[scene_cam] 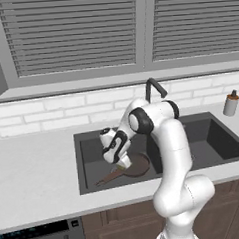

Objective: Pick the pan and sponge and place them into the sink. Then turn on the water.

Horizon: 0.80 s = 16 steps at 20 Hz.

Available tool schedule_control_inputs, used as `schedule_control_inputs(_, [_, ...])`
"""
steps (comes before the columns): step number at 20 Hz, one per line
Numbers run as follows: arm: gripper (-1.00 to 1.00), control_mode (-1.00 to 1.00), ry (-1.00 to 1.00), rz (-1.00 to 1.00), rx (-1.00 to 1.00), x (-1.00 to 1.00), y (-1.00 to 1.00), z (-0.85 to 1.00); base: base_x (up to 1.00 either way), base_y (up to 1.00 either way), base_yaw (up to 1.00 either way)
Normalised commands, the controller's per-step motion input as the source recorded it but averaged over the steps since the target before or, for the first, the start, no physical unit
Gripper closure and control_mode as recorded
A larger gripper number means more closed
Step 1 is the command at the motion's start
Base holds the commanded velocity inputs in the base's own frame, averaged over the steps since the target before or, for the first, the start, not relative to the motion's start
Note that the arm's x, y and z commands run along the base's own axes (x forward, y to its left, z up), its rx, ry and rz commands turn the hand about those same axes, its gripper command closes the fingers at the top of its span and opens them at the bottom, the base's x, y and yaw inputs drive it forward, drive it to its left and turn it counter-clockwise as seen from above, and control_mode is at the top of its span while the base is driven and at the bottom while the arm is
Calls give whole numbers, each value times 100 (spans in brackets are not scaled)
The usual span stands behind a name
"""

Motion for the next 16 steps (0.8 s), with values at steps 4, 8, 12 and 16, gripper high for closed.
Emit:
schedule_control_inputs(4, [100,-100,-23,0,0,0,-13,-39,0,0,0])
schedule_control_inputs(8, [-100,-100,-34,0,2,-1,-21,-11,0,0,0])
schedule_control_inputs(12, [-100,-100,-42,0,9,-15,-35,0,0,0,0])
schedule_control_inputs(16, [-100,-100,-37,0,9,-8,-31,0,0,0,0])
